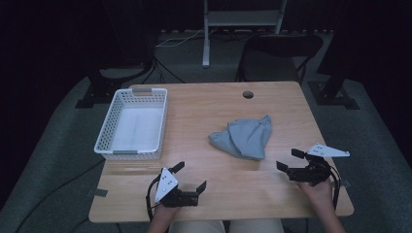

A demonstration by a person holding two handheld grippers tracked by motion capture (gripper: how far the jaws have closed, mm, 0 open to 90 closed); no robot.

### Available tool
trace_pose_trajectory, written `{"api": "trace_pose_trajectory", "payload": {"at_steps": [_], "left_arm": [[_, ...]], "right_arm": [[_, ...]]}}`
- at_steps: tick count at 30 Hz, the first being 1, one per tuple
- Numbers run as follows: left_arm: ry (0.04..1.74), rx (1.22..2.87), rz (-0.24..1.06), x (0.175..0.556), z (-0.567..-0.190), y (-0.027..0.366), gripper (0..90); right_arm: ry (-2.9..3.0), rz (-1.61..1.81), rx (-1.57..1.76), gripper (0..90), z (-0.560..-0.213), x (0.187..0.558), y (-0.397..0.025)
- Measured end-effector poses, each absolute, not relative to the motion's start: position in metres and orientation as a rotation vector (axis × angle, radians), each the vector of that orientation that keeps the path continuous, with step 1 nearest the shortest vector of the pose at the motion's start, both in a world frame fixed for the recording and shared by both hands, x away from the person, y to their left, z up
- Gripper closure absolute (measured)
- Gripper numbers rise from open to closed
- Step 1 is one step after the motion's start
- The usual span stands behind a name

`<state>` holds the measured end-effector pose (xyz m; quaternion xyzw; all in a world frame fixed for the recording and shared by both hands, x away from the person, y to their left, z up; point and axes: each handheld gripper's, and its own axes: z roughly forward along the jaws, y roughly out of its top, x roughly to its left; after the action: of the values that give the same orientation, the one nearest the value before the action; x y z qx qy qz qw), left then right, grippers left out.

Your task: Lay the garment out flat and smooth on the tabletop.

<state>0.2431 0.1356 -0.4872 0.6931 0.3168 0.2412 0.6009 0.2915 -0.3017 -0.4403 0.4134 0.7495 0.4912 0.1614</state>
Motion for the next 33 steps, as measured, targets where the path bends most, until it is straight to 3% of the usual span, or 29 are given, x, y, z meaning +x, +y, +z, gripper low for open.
{"api": "trace_pose_trajectory", "payload": {"at_steps": [15, 33], "left_arm": [[0.747, 1.603, 0.554, 0.244, -0.487, 0.136, 1.3], [0.751, 1.613, 0.555, 0.244, -0.487, 0.135, 1.4]], "right_arm": [[2.166, 1.439, 1.124, 12.9, -0.401, 0.334, -0.258], [2.301, 1.318, 1.175, 13.9, -0.408, 0.388, -0.200]]}}
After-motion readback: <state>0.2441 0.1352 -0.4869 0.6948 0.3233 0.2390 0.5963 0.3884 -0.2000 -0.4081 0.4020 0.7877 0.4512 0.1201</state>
